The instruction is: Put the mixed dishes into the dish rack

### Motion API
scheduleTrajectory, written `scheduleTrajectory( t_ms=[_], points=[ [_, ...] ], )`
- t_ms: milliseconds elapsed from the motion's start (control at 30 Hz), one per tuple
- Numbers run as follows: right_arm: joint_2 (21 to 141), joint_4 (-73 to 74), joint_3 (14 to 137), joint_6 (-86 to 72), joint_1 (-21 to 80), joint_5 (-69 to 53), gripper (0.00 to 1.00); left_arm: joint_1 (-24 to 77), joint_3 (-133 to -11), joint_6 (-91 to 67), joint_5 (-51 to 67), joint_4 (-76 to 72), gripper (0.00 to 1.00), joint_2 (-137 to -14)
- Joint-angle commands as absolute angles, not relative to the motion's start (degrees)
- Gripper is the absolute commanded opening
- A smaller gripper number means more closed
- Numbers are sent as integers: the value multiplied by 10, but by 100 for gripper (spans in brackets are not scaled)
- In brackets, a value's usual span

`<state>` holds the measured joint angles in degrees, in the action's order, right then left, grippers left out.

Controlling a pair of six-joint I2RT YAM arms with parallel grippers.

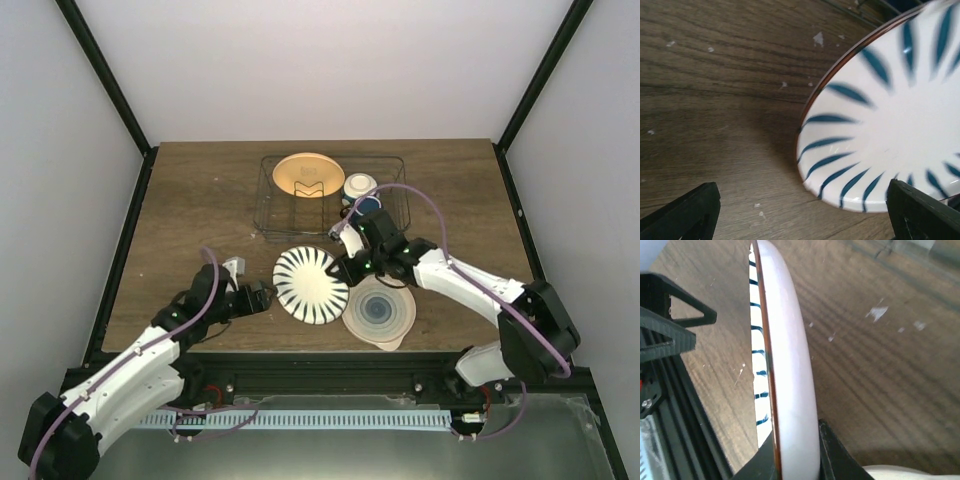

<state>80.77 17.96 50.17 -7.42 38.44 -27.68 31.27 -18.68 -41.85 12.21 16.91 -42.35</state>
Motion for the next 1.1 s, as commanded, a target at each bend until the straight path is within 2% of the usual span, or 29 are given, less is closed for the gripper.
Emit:
scheduleTrajectory(
  t_ms=[0, 100, 333, 533, 800, 1067],
  points=[
    [754, 191, 589, -1, 384, -222, 1, 314, -215, -384, 88, 216, 95, -444],
    [729, 190, 616, 20, 381, -158, 1, 314, -219, -382, 78, 227, 100, -457],
    [679, 135, 660, 81, 377, -95, 1, 313, -232, -377, 17, 267, 100, -494],
    [652, -6, 629, 211, 377, -78, 1, 313, -233, -369, 24, 249, 100, -513],
    [676, -169, 578, 429, 377, -90, 1, 314, -226, -367, 37, 217, 100, -526],
    [747, -164, 607, 552, 372, -115, 1, 313, -225, -357, 47, 188, 100, -564]
  ],
)
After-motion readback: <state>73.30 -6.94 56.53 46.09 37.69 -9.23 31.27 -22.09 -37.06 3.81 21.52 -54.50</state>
